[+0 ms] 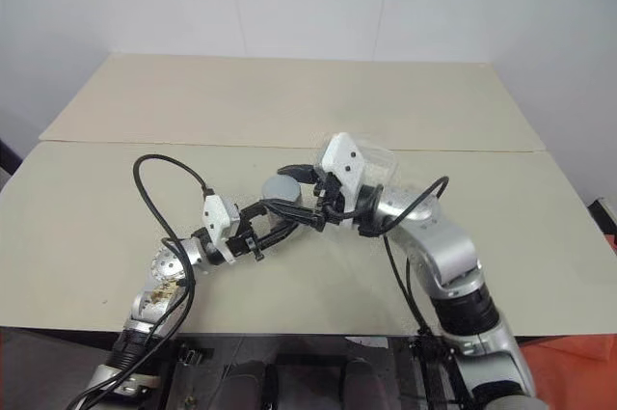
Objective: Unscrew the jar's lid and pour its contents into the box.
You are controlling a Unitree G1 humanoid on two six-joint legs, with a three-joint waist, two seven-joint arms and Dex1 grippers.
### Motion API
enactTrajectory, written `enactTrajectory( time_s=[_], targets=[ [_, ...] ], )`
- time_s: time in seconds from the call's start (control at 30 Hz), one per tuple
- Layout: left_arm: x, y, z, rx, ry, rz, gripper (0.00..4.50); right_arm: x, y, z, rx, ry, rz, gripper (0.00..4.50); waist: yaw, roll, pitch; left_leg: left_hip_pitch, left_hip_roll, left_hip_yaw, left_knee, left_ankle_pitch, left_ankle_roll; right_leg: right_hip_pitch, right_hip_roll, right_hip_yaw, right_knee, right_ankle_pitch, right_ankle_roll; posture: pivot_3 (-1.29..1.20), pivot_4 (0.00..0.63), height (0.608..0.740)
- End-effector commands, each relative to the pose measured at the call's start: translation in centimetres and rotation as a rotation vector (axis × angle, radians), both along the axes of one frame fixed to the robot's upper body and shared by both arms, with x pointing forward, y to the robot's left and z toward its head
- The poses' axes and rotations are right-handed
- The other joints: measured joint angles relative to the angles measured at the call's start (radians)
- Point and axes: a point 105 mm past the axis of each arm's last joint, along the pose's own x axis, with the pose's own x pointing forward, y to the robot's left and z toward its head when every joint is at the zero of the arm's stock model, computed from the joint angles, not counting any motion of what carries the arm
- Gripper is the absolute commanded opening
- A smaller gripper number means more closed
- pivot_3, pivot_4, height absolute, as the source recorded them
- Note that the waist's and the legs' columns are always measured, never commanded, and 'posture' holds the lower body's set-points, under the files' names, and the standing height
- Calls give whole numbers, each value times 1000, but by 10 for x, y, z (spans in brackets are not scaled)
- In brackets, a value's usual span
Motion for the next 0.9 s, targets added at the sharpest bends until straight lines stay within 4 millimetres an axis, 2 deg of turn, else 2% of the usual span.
enactTrajectory(
  time_s=[0.03, 0.17, 0.4, 0.67, 0.8, 0.87, 0.9],
  targets=[
    [-14, -11, 24, -33, -90, -99, 2092, 2, -9, 6, -23, 8, 157, 2761, 0, 0, 0, 0, 0, 0, 0, 0, 0, 0, 0, 0, 0, 0, 0, 0, 150, 740],
    [-18, -16, 27, -38, -93, -123, 2092, 3, -7, 8, -52, 0, 341, 2761, -1, 0, 0, 0, 0, 0, 0, 0, 0, 0, 0, 0, 0, 0, 0, 0, 150, 740],
    [-23, -20, 27, -41, -87, -142, 2092, 15, 3, 10, -161, -41, 561, 2761, -1, 1, 0, 0, 1, 1, 0, 0, 0, -1, 1, 0, 1, 0, 0, 0, 150, 740],
    [-22, -21, 26, -46, -76, -140, 2092, 20, 5, 12, -212, -65, 616, 2761, 2, 1, 1, 0, 1, 1, -1, 0, 0, -1, -1, 0, 0, 0, -1, 0, 150, 740],
    [-22, -20, 24, -47, -74, -128, 2092, 23, 2, 16, -177, -98, 607, 2761, 0, 1, 1, 0, 1, 1, -1, 0, 0, -1, 0, 0, 1, 1, -1, 0, 150, 740],
    [-21, -19, 23, -48, -75, -120, 2092, 23, -3, 19, -158, -102, 599, 3493, 0, 1, 1, 0, 1, 1, -1, 0, 0, -1, 0, 0, 1, 1, -1, 0, 150, 740],
    [-20, -19, 22, -49, -75, -117, 2092, 22, -7, 21, -140, -106, 594, 3693, 2, 1, 1, 0, 1, 1, -1, 0, 0, -1, -1, 0, 1, 1, -1, 0, 150, 740]
  ],
)
